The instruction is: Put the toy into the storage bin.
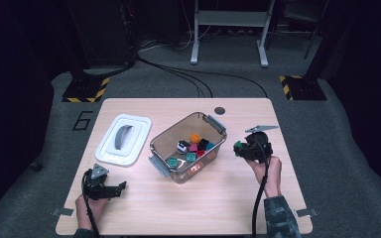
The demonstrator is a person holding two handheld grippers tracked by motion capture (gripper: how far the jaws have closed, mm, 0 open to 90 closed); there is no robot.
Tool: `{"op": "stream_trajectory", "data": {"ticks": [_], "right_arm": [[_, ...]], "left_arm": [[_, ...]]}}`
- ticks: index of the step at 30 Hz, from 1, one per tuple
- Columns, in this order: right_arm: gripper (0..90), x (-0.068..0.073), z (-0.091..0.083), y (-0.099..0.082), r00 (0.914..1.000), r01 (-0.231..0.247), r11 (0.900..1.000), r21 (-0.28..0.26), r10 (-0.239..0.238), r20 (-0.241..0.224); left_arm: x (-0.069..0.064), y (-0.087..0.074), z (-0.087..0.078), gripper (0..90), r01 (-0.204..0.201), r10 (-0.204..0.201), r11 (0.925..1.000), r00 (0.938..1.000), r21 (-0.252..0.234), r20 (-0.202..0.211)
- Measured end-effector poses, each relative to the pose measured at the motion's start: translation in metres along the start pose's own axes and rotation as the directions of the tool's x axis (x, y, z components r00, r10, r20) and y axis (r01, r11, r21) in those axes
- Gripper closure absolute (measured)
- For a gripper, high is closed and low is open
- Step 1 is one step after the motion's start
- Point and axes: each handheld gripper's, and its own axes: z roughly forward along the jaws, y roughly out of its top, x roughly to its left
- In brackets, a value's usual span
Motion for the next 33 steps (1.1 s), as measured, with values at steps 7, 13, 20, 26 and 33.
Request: {"op": "stream_trajectory", "data": {"ticks": [7,13,20,26,33], "right_arm": [[67.6,-0.001,-0.006,0.016,0.9996,0.009,0.9997,-0.022,-0.008,0.027],[67.5,0.001,-0.013,0.032,0.9983,0.027,0.9981,-0.056,-0.024,0.053],[67.5,0.008,-0.022,0.056,0.9963,0.061,0.9942,-0.089,-0.055,0.067],[67.5,0.023,-0.027,0.074,0.9935,0.107,0.9880,-0.111,-0.101,0.052],[67.5,0.044,-0.018,0.083,0.9873,0.159,0.9813,-0.109,-0.157,0.023]], "left_arm": [[0.000,0.000,0.000,6.7,0.002,-0.002,1.0000,1.0000,0.000,0.000],[0.000,0.000,0.000,6.7,0.003,-0.003,1.0000,1.0000,0.001,0.000],[0.000,0.000,0.000,6.8,0.004,-0.004,1.0000,1.0000,0.001,0.001],[0.001,0.000,0.000,6.8,-0.007,0.007,0.9999,1.0000,0.007,0.001],[0.001,0.000,-0.001,6.8,-0.005,0.005,0.9999,1.0000,0.011,0.003]]}}
